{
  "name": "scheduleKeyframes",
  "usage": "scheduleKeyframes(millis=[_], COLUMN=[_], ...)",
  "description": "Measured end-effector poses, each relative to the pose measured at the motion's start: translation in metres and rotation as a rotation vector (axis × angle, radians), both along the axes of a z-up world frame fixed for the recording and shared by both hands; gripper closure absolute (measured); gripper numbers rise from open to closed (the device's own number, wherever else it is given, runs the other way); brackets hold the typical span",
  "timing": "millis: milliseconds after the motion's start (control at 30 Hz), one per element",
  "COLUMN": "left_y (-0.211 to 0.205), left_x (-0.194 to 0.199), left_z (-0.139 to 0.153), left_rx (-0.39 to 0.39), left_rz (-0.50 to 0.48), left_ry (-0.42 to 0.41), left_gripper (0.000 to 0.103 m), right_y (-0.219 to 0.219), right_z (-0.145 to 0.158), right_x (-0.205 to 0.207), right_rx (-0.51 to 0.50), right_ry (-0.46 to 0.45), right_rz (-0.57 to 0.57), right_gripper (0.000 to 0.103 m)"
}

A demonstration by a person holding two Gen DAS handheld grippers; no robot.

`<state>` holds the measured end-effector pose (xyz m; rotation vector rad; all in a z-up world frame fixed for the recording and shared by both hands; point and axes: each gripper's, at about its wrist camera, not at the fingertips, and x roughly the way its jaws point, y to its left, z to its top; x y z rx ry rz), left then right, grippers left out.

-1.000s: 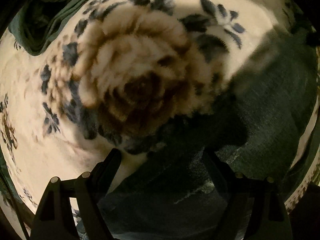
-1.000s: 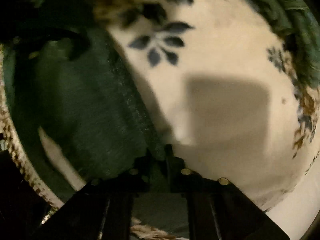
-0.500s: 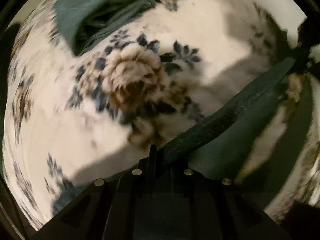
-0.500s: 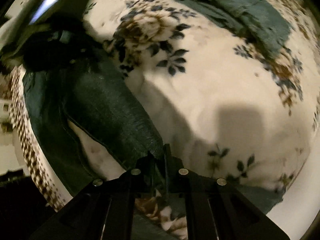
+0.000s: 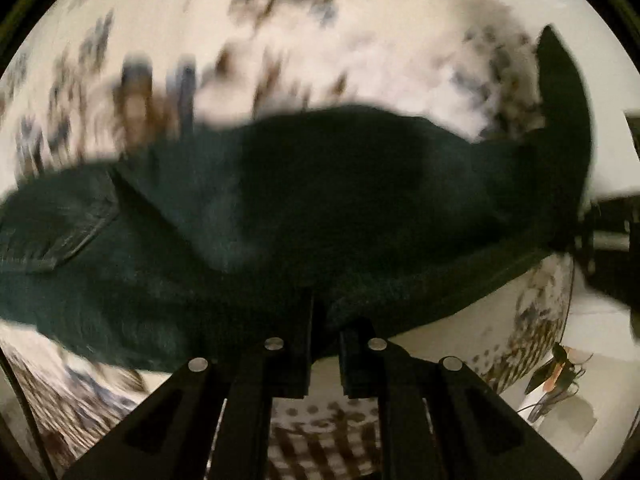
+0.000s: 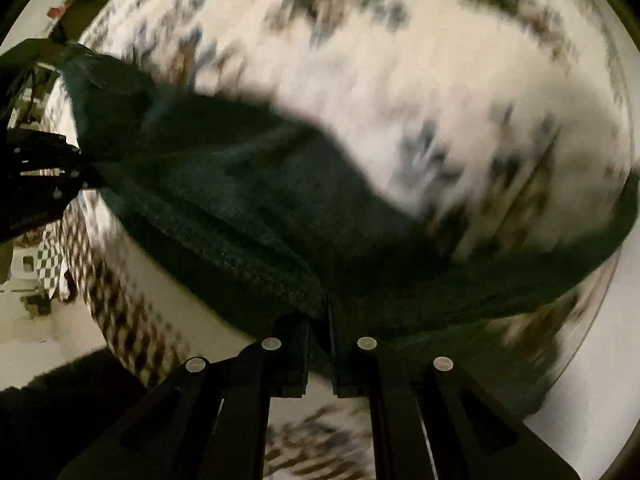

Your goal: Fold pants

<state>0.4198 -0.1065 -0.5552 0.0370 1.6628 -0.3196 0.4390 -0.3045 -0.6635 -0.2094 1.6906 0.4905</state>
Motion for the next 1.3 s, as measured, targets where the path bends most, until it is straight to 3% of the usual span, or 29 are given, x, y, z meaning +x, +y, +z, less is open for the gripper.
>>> scheduleKeyframes(millis=[200, 267, 400, 433, 467, 500, 533, 567, 700, 767, 900, 1133, 1300], left_y=[0.009, 0.009, 0.004, 0.005, 0.006, 0.007, 0.010, 0.012, 0.013, 0.015, 0.018, 0.025, 0.035], left_x=[-0.013, -0.013, -0.018, -0.023, -0.026, -0.030, -0.034, -0.037, -0.040, -0.035, -0.010, 0.054, 0.063], left_z=[-0.056, -0.056, -0.033, -0.025, -0.019, -0.012, -0.006, -0.002, 0.021, 0.032, 0.039, 0.029, 0.009], left_rx=[0.012, 0.019, 0.088, 0.097, 0.108, 0.124, 0.140, 0.146, 0.224, 0.262, 0.298, 0.349, 0.392], left_rz=[0.063, 0.074, 0.092, 0.096, 0.105, 0.119, 0.137, 0.155, 0.191, 0.209, 0.236, 0.274, 0.297], left_ry=[0.039, 0.048, 0.033, 0.017, 0.000, -0.013, -0.017, -0.020, -0.091, -0.152, -0.234, -0.277, -0.253], left_gripper=[0.092, 0.092, 0.080, 0.078, 0.068, 0.052, 0.042, 0.028, 0.020, 0.019, 0.018, 0.018, 0.018], right_y=[0.007, 0.007, 0.007, 0.006, 0.004, 0.002, 0.001, 0.001, 0.001, -0.003, -0.018, -0.040, -0.065], right_z=[-0.061, -0.072, -0.075, -0.072, -0.065, -0.060, -0.050, -0.042, -0.012, -0.001, 0.009, 0.003, -0.012], right_x=[-0.036, -0.034, -0.031, -0.031, -0.031, -0.032, -0.033, -0.033, -0.035, -0.029, -0.009, 0.039, 0.092], right_rx=[-0.037, -0.046, -0.065, -0.063, -0.049, -0.028, 0.004, 0.004, -0.107, -0.178, -0.209, -0.258, -0.310], right_ry=[0.062, 0.092, 0.150, 0.155, 0.162, 0.168, 0.162, 0.143, 0.029, -0.015, -0.062, -0.122, -0.172], right_rz=[-0.080, -0.112, -0.175, -0.192, -0.236, -0.268, -0.318, -0.343, -0.409, -0.451, -0.525, -0.554, -0.612], right_gripper=[0.094, 0.094, 0.088, 0.076, 0.061, 0.021, 0.004, 0.005, 0.005, 0.005, 0.005, 0.005, 0.005])
